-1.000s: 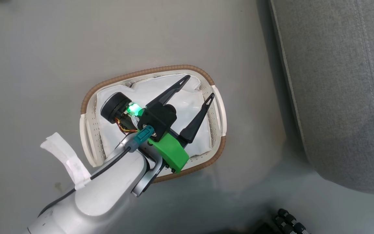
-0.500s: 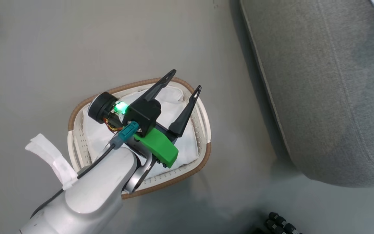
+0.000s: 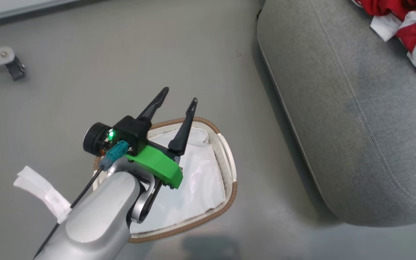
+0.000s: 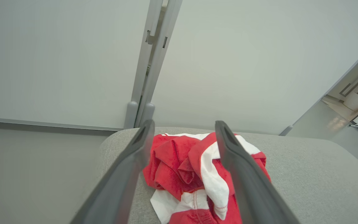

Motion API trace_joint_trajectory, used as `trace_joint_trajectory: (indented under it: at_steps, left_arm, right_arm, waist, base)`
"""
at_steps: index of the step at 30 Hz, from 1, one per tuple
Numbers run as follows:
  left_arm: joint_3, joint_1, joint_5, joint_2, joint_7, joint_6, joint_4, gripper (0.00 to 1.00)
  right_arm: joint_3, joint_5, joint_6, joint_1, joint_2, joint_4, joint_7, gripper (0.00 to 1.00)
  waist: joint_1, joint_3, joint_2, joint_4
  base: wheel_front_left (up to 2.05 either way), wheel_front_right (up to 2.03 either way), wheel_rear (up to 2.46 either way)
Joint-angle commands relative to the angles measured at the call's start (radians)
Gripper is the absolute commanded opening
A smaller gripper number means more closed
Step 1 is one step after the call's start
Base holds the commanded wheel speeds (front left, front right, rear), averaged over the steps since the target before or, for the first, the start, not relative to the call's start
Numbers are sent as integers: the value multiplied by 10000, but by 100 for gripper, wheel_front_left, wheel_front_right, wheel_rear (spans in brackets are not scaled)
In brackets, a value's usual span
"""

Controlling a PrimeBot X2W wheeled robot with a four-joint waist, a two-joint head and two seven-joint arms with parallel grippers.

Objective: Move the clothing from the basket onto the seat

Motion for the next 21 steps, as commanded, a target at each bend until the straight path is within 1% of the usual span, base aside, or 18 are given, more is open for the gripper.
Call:
trace_joint_trajectory:
  at_steps: [1, 4, 8, 11, 16, 21]
  left_arm:
    - [160, 303, -132, -39, -61, 76, 101, 100]
    - [608, 697, -172, -54, -83, 177, 126, 100]
    - [1566, 1464, -17, -99, -86, 336, -129, 100]
    - [2309, 2096, 124, -153, -88, 358, -323, 100]
    - [3448, 3193, 442, -275, -88, 329, -601, 100]
    - [4435, 4235, 732, -448, -78, 201, -892, 100]
  right_arm:
    - [-26, 91, -14, 240, 107, -88, -37, 100]
    - [123, 180, -14, 551, 529, -290, -110, 100]
    - [204, 215, -14, 1132, 902, -625, -201, 100]
    - [230, 144, -14, 1733, 1267, -966, -277, 100]
    - [-182, 42, -14, 2817, 1832, -1623, -365, 100]
    - [-806, -243, -14, 4227, 2676, -2712, -375, 100]
  waist:
    - [0, -822, 0, 496]
    - [0, -1179, 0, 761]
    - [0, -1567, 0, 1135]
    - [0, -1808, 0, 1367]
    - [0, -2144, 0, 1616]
    - [0, -2479, 0, 1835]
  base:
    - [0, 0, 0]
    - [0, 0, 0]
    - [0, 0, 0]
    - [0, 0, 0]
    - [0, 0, 0]
    - [0, 0, 0]
